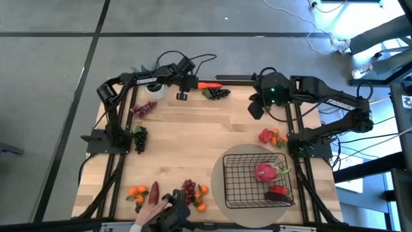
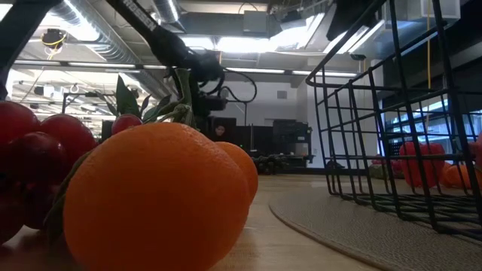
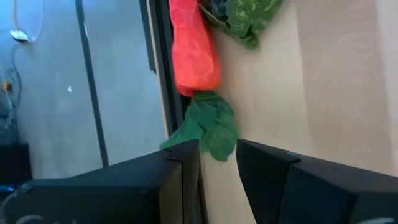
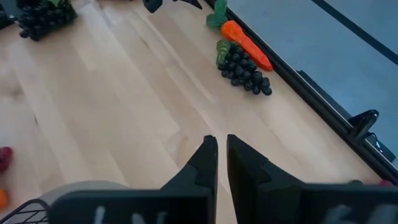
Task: Build produce basket
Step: Put the carrot into the wire basket
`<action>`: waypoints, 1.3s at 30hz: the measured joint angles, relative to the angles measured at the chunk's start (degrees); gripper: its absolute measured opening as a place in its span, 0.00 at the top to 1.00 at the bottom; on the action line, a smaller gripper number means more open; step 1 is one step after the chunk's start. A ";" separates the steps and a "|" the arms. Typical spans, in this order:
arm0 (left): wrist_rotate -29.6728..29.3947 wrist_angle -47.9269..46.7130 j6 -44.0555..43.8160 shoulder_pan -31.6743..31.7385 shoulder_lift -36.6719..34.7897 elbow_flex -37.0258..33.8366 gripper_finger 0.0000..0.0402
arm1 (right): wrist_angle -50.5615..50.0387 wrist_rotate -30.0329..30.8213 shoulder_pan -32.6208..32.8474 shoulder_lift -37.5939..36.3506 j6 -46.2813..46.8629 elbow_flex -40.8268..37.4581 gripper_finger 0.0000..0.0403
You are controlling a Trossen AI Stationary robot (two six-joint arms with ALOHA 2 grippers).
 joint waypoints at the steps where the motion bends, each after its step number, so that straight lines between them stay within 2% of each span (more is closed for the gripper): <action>1: 0.00 0.22 0.55 0.14 0.36 0.02 0.76 | 0.06 0.00 -0.19 0.03 0.01 0.00 0.95; 5: -1.75 1.83 2.09 0.57 1.62 0.00 0.76 | 0.53 0.14 -0.76 0.01 0.03 0.00 0.95; 17: -1.91 6.06 3.73 2.64 4.25 0.04 0.76 | 3.36 1.01 -1.33 0.01 1.21 0.00 0.95; 25: -0.63 7.74 8.03 3.65 4.31 0.03 0.76 | 3.96 1.07 -1.31 -0.01 1.36 0.00 0.95; 39: 3.26 8.71 8.17 5.03 5.31 0.02 0.76 | 5.86 1.12 -1.31 -0.01 1.63 0.00 0.95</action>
